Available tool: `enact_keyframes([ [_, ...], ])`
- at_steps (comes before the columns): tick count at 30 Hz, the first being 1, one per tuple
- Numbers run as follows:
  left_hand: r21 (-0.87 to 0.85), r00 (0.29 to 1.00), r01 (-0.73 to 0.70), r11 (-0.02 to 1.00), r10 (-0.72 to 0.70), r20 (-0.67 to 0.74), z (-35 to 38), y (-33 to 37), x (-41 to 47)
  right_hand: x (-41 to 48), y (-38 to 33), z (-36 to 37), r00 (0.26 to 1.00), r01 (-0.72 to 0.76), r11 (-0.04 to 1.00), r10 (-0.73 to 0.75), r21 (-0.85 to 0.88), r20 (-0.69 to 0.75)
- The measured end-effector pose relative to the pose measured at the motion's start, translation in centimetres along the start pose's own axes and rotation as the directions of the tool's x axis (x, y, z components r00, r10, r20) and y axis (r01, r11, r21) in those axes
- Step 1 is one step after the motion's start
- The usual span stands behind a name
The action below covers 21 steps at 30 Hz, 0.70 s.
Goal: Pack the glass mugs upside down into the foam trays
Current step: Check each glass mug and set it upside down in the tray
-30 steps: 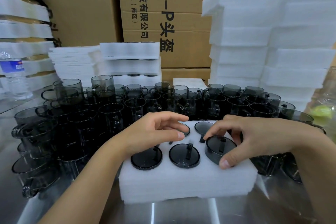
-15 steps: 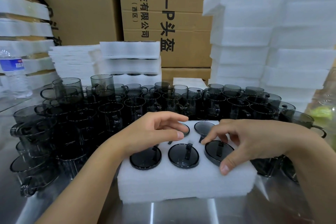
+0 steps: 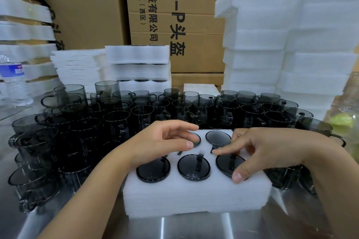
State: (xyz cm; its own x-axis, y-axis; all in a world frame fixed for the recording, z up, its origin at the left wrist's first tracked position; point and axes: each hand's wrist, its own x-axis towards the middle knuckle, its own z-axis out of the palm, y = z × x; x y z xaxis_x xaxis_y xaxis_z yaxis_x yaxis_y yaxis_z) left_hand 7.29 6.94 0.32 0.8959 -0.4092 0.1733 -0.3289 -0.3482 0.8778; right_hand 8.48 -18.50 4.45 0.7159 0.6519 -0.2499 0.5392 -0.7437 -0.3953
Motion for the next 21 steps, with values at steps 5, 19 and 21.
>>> enact_keyframes([
  [5, 0.012, 1.000, -0.003, 1.000, 0.003, -0.001, 0.1, 0.1, 0.0, 0.0, 0.2, 0.0, 1.000, 0.010, 1.000, -0.010, 0.022, -0.008],
  [19, -0.001, 1.000, -0.006, 1.000, 0.006, 0.005, 0.1, 0.1, 0.0, -1.3, 0.9, -0.8, 0.977, 0.009, 0.996, 0.010, 0.088, -0.213],
  [21, 0.002, 1.000, -0.005, 1.000, 0.005, 0.003, 0.1, 0.1, 0.0, -1.0, 0.7, -0.6, 0.981, -0.010, 0.998, 0.022, 0.064, -0.191],
])
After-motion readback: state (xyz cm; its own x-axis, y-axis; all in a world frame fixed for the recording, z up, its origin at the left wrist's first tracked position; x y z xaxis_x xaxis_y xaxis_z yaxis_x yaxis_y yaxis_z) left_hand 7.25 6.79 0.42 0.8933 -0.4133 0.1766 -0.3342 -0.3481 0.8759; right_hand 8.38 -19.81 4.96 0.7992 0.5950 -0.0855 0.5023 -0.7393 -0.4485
